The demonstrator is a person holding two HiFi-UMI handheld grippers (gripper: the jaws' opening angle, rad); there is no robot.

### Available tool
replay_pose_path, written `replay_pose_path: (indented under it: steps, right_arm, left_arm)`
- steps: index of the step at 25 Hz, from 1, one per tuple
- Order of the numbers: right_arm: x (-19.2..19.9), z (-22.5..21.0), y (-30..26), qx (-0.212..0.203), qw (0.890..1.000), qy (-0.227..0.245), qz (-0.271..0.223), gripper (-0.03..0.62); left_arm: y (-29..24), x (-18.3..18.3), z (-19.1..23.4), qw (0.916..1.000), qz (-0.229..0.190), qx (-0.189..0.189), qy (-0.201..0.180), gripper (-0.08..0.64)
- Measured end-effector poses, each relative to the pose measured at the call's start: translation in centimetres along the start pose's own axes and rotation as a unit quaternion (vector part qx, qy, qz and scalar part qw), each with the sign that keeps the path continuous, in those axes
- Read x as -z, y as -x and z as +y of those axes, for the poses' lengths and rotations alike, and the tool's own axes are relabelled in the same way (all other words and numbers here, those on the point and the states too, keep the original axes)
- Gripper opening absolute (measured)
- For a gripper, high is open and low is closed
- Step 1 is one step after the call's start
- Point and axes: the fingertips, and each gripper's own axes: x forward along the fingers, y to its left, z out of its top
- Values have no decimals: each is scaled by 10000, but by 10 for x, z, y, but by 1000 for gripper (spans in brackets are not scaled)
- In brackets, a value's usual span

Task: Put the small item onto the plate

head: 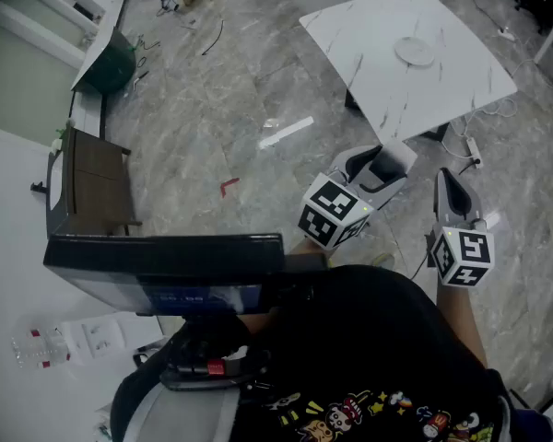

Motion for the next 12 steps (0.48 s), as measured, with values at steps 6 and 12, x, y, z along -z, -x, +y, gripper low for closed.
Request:
replay_pose_path:
  steps: [6, 12]
  right_arm:
    - [3, 9, -8, -64, 10000, -54, -25, 23]
    - [4, 0, -1, 41, 10000, -25, 11, 23]
  left_arm:
    - [6, 7, 8, 9999, 60, -60, 67, 279]
    - [-6, 8, 0, 9999, 78, 54, 118, 279]
